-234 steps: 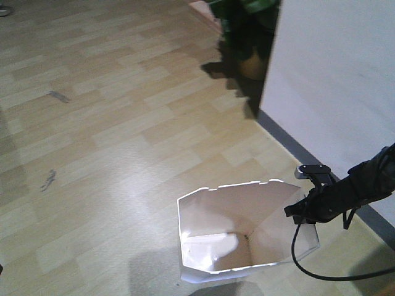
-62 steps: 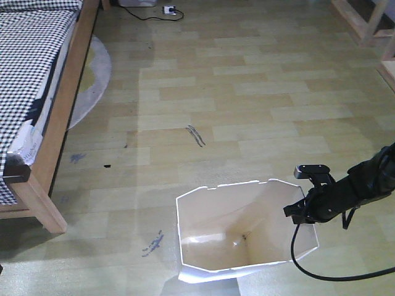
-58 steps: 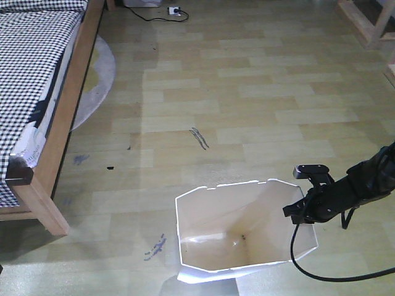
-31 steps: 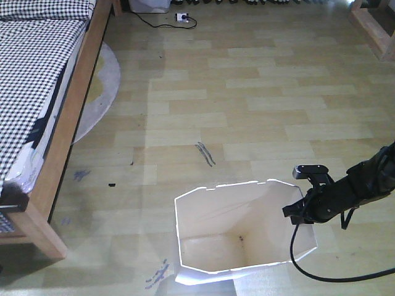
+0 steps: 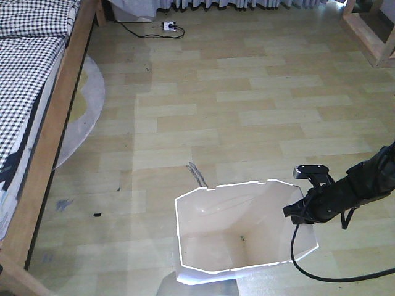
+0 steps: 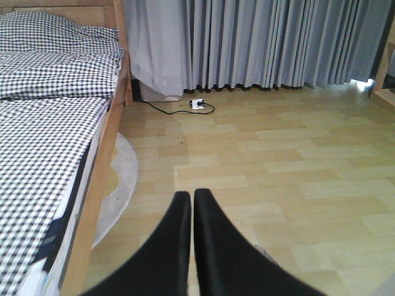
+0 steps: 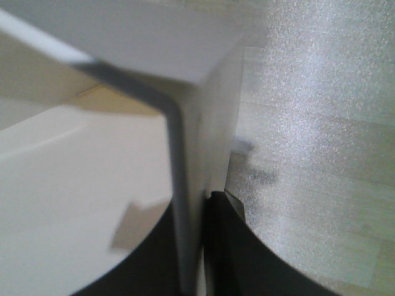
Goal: Move trash bin to bedside with robot
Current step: 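Carry the held bin with the right gripper toward the bed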
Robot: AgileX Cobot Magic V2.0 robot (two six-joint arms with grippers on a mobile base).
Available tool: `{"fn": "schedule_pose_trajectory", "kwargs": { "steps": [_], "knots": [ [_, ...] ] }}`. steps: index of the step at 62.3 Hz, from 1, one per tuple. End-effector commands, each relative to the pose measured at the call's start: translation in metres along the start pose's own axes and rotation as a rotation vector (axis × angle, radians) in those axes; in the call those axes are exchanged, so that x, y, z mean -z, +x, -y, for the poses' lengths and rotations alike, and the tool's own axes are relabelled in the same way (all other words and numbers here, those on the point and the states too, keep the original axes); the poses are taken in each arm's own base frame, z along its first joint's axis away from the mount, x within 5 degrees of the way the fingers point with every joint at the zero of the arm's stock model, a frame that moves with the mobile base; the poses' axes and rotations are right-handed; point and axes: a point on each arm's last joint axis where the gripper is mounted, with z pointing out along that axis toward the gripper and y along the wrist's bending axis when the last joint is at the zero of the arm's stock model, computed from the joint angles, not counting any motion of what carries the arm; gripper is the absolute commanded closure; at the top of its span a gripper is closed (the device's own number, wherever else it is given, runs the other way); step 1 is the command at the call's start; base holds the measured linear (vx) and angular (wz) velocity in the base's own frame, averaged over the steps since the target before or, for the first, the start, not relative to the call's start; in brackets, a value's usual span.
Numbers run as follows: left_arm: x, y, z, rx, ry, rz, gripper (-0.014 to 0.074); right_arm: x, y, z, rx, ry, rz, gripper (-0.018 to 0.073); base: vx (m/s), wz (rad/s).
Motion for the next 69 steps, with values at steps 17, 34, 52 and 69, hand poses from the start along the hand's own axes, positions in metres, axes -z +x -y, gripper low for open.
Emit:
{"fn": "schedule_pose_trajectory", "kwargs": {
  "steps": [17,34,52,69],
  "knots": [
    [-0.0005,-0.0008,0.0001,0.007,0.004,0.065,0.0603,0.0237,-0.0200,-0.0166,-0.001,-0.141,0.090,0.0566,0.28,-0.05],
    [-0.0005,-0.0008,0.0001,0.007,0.004,0.065,0.0603,0.0237,-0.0200,-0.0166,-0.001,-0.141,0.090,0.0566,0.28,0.03],
    [-0.0005,-0.0008,0.0001,0.007,0.004,0.065,0.0603,0.0237,-0.0200,-0.0166,-0.001,-0.141,0.090,0.0566,0.27,0.10],
    [-0.0005,-0.0008,0.0001,0.007,0.004,0.065,0.0603,0.0237,-0.0200,-0.0166,-0.001,-0.141,0.090,0.0566,0.25,0.10]
  ]
}}
